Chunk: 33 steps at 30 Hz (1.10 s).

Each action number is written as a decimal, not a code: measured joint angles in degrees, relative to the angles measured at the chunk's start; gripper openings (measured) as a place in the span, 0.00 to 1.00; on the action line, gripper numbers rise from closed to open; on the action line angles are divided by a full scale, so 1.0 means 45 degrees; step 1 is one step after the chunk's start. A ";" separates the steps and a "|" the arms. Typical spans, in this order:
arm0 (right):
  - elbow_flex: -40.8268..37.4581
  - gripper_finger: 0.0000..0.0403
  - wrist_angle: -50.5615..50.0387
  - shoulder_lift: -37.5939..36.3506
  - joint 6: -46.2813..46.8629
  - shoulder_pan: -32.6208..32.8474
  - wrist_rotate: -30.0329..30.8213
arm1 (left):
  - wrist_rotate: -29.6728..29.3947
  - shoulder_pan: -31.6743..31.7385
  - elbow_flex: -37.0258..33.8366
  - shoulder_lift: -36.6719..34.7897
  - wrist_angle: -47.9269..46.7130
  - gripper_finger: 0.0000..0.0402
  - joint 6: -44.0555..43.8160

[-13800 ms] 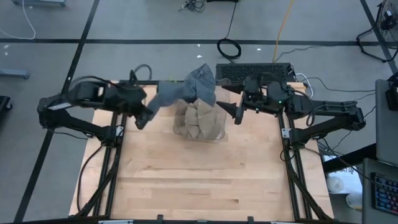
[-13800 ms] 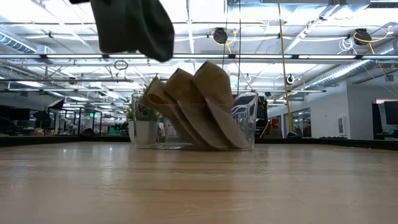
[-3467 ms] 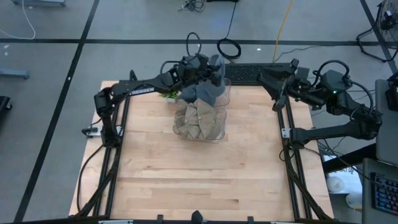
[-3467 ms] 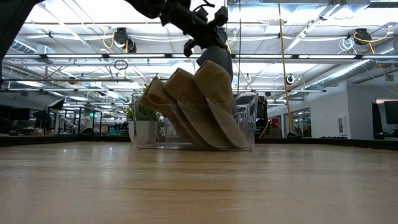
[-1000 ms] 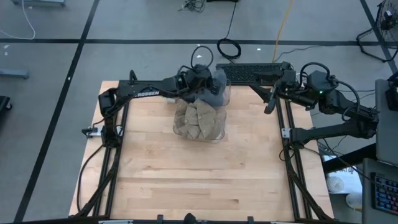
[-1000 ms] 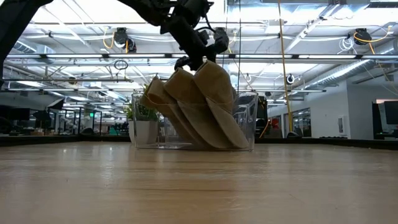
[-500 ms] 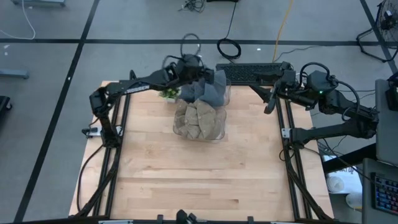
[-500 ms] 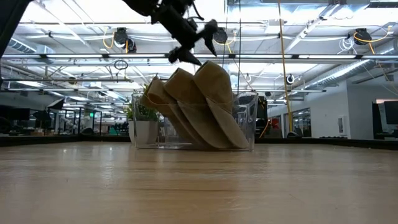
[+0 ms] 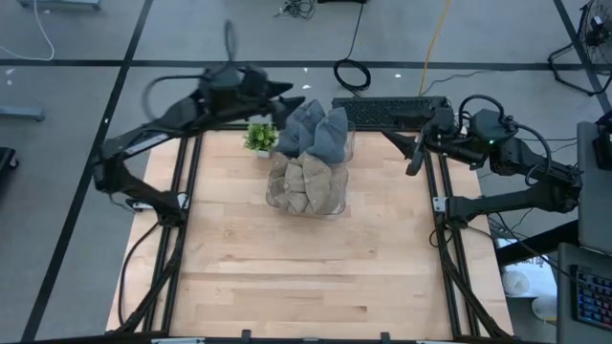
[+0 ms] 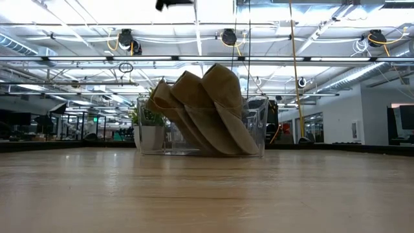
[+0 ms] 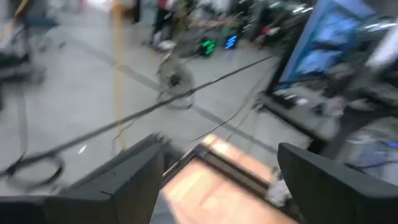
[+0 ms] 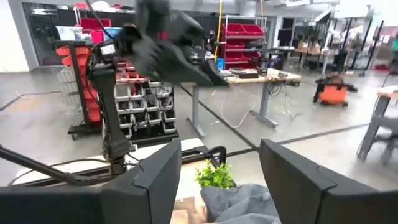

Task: Pick & Place hat
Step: Return to Home Position

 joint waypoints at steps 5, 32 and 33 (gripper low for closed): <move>0.0000 0.51 -0.0246 0.0012 0.1434 0.0000 -0.0003 | 0.1024 -0.0314 0.0000 -0.1438 -0.0159 0.80 0.1239; -0.6069 0.52 0.4801 -0.3033 0.2352 0.0024 -0.2978 | -0.0062 -0.2431 -0.8350 -1.0560 0.0990 0.81 0.1585; -0.6664 0.51 0.5328 -0.3227 0.2453 0.0024 -0.2978 | -0.0052 -0.2484 -0.9015 -1.1066 0.1227 0.81 0.1540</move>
